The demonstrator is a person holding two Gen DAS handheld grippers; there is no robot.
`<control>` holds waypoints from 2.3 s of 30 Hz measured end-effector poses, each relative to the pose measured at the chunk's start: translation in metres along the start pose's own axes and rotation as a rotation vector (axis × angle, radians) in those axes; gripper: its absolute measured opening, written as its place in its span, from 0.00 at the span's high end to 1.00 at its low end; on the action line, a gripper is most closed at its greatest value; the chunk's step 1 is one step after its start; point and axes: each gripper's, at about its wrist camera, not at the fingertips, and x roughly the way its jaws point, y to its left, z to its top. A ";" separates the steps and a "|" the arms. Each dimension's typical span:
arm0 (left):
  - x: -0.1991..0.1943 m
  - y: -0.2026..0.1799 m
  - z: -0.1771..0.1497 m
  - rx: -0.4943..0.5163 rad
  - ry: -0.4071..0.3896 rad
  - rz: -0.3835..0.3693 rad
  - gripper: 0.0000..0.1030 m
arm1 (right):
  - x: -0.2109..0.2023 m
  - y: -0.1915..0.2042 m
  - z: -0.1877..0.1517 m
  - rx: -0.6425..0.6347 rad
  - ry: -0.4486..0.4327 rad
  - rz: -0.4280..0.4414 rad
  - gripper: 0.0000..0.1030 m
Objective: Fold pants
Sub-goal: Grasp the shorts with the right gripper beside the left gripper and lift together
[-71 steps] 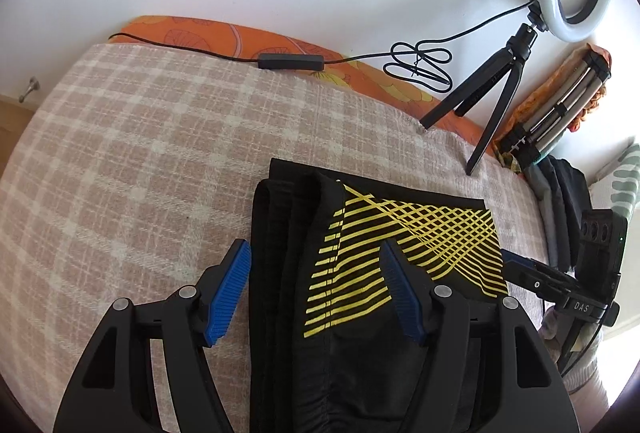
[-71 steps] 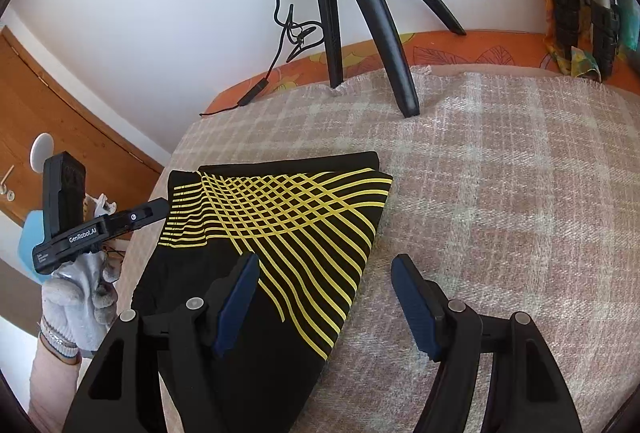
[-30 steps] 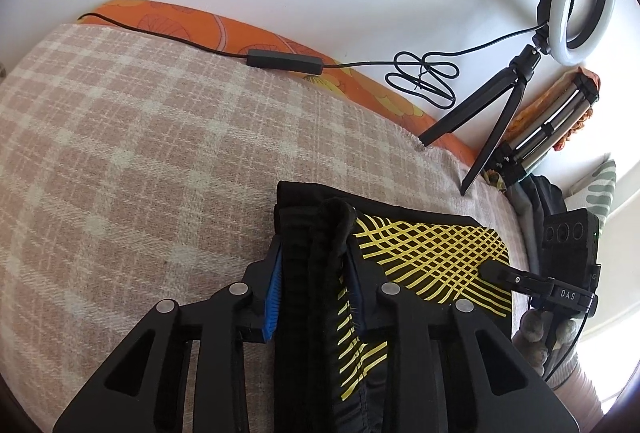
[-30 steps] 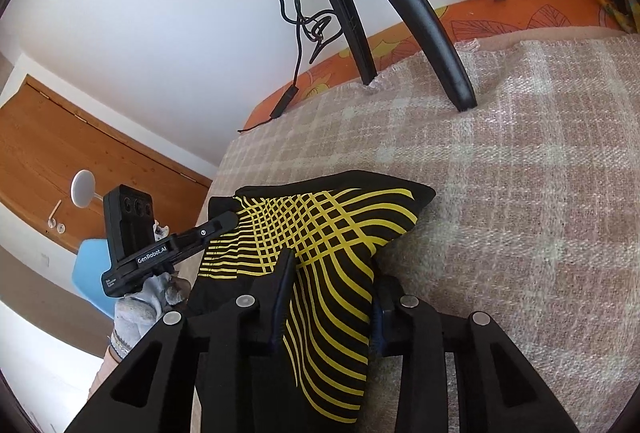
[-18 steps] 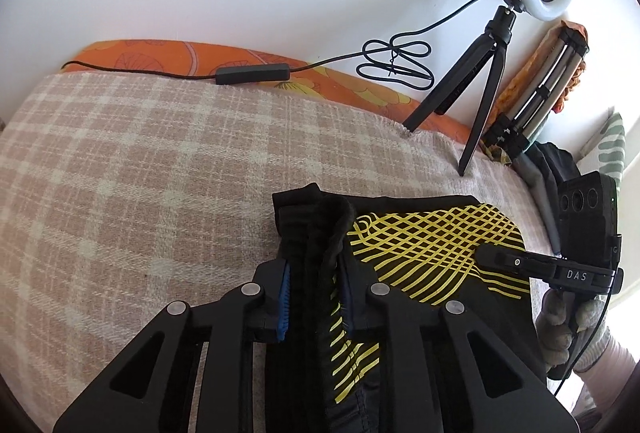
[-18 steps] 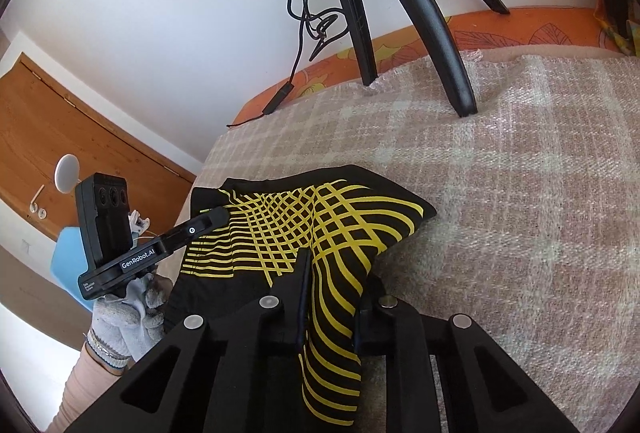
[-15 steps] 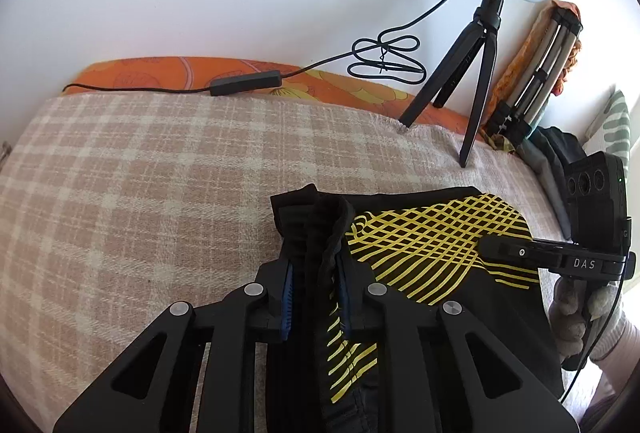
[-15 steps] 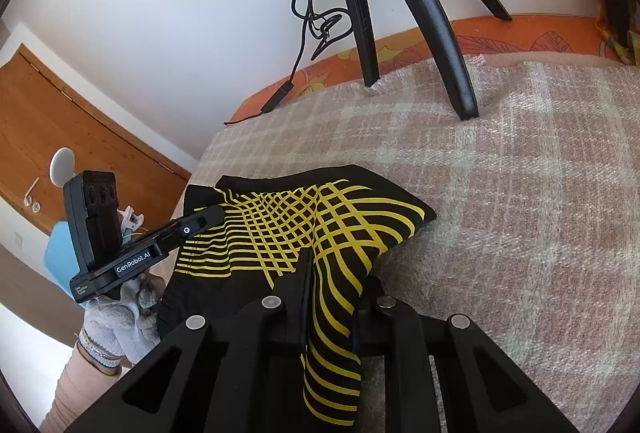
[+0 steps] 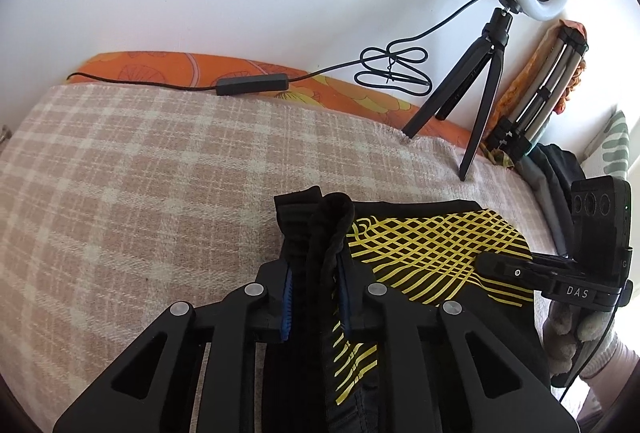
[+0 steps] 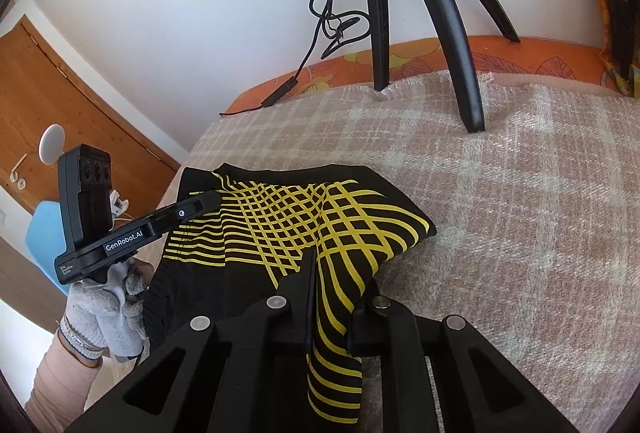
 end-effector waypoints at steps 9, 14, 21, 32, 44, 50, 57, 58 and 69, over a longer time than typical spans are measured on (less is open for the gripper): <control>-0.041 -0.023 -0.007 0.033 -0.125 0.019 0.86 | -0.037 0.042 0.003 -0.150 -0.077 -0.047 0.94; -0.077 -0.042 -0.012 0.059 -0.208 0.029 0.87 | -0.075 0.061 -0.007 -0.215 -0.128 -0.066 0.94; -0.127 -0.071 -0.027 0.094 -0.322 0.019 0.87 | -0.124 0.087 -0.019 -0.273 -0.184 -0.085 0.94; -0.190 -0.111 -0.044 0.085 -0.423 -0.061 0.88 | -0.204 0.125 -0.040 -0.334 -0.265 -0.137 0.94; -0.244 -0.163 -0.071 0.139 -0.475 -0.134 0.88 | -0.275 0.144 -0.073 -0.349 -0.316 -0.184 0.94; -0.247 -0.188 -0.079 0.169 -0.470 -0.153 0.89 | -0.307 0.147 -0.090 -0.360 -0.350 -0.218 0.94; -0.242 -0.220 -0.081 0.181 -0.471 -0.202 0.89 | -0.350 0.136 -0.102 -0.374 -0.383 -0.274 0.94; -0.240 -0.228 -0.080 0.187 -0.471 -0.208 0.89 | -0.355 0.134 -0.102 -0.377 -0.385 -0.285 0.94; -0.203 -0.291 -0.065 0.209 -0.457 -0.278 0.89 | -0.401 0.083 -0.089 -0.361 -0.366 -0.358 0.94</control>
